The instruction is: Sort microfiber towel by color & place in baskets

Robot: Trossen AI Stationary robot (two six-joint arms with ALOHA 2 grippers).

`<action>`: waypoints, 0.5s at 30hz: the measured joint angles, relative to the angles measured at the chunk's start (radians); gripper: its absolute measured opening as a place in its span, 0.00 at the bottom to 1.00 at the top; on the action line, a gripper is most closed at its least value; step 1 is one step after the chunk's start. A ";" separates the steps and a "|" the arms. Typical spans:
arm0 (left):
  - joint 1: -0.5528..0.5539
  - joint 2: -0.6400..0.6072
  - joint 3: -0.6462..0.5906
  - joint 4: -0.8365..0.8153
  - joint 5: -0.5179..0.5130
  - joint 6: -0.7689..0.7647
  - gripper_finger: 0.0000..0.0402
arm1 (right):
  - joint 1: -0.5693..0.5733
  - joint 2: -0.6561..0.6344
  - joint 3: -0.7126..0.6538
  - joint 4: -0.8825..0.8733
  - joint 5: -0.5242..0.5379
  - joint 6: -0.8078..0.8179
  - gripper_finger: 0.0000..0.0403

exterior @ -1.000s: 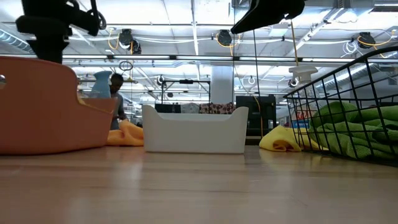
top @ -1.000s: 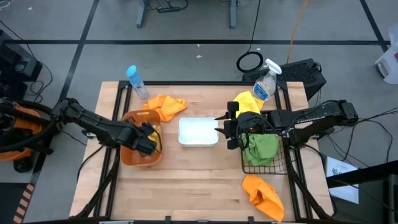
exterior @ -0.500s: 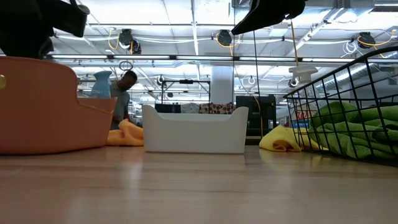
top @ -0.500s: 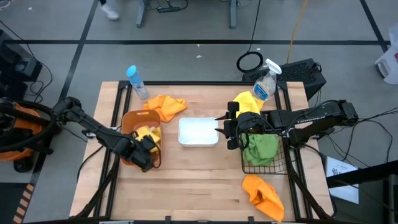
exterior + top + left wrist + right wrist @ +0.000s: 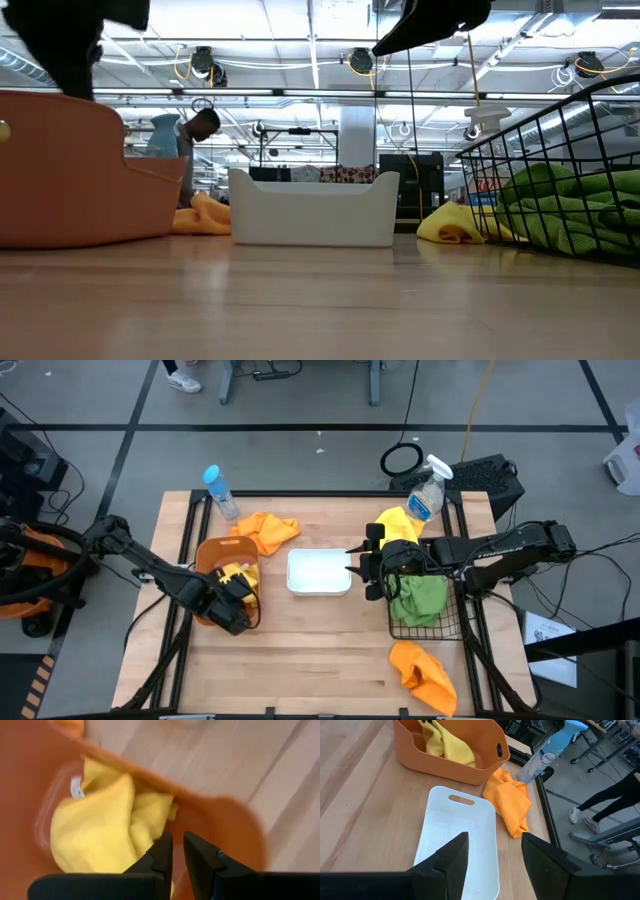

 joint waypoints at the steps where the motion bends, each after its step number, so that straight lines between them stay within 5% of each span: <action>1: 0.000 -0.003 0.014 0.002 -0.010 -0.002 0.13 | 0.000 0.000 0.000 0.000 0.000 -0.001 0.44; 9: 0.034 -0.012 0.020 -0.342 -0.112 -0.234 0.13 | 0.000 0.000 0.000 0.000 0.000 -0.003 0.44; 15: 0.059 -0.015 -0.127 -0.089 -0.024 -0.063 0.13 | 0.000 0.000 0.000 -0.001 0.000 0.001 0.44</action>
